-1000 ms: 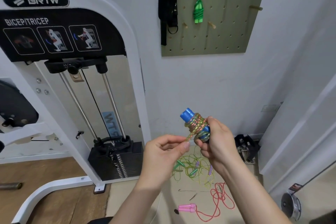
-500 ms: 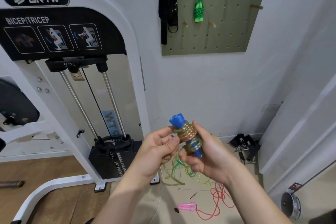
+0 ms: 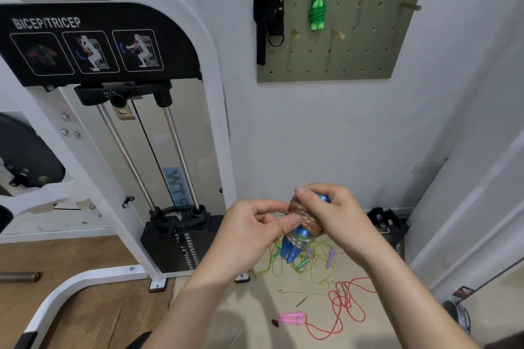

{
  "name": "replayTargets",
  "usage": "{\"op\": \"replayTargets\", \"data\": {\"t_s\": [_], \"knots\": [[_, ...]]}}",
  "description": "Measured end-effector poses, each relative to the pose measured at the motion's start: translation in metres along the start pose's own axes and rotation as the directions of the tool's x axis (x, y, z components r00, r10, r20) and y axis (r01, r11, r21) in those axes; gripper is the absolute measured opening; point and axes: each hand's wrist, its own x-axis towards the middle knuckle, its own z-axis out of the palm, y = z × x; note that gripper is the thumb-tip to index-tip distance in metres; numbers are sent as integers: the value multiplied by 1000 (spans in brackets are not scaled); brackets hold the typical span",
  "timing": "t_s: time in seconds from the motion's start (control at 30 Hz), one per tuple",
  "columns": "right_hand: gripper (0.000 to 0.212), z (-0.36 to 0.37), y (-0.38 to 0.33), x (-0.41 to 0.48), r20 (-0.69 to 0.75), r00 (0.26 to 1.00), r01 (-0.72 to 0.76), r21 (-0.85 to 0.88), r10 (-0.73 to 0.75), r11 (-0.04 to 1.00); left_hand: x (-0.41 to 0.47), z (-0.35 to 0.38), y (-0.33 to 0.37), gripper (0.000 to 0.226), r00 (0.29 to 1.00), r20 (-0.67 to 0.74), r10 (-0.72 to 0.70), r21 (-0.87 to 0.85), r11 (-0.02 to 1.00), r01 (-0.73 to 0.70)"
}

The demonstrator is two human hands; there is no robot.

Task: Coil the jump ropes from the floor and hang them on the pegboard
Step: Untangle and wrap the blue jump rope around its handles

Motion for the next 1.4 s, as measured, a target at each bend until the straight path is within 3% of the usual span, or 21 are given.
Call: {"op": "replayTargets", "data": {"t_s": [0.2,0.33,0.5,0.63,0.7,0.8,0.87,0.93,1.0,1.07,1.17,1.27,1.4], "knots": [[25,3,-8,0,-79,988,-101,335,135,937,-5,-8,10,9,996,-16,87,-96,991,-88],[14,11,-13,-2,-151,952,-129,589,265,798,-7,5,7,15,993,-91,81,-241,965,-101],[14,21,-12,0,-195,874,-155,757,446,634,-5,25,3,19,980,-198,31,-367,925,-104],[19,32,-6,2,-288,835,-28,828,468,559,-1,41,-13,32,959,-283,-13,-260,963,-63],[23,34,-3,4,-389,827,74,792,407,606,-4,50,-18,23,957,-291,-22,-102,995,-8],[29,36,13,8,-610,751,176,555,253,813,-8,53,-20,27,981,-192,9,261,965,42],[29,37,29,9,-715,684,177,352,142,919,-8,48,-18,27,990,-120,73,531,848,2],[29,38,38,6,-767,641,171,178,28,969,-8,44,-16,21,977,-64,202,772,631,-79],[28,39,40,4,-775,621,184,1,-115,983,-9,42,-11,31,971,29,237,892,432,-133],[25,39,36,2,-756,609,212,-136,-240,968,-8,44,-13,41,965,78,250,927,337,-162],[26,39,36,2,-699,594,281,-285,-399,917,-11,37,-7,29,933,92,347,915,341,-217],[27,35,43,3,-676,605,293,-303,-421,907,-14,27,-4,30,888,55,457,872,411,-265],[21,29,38,1,-645,631,316,-294,-432,902,-13,7,-10,16,868,-47,494,649,676,-350]]}}
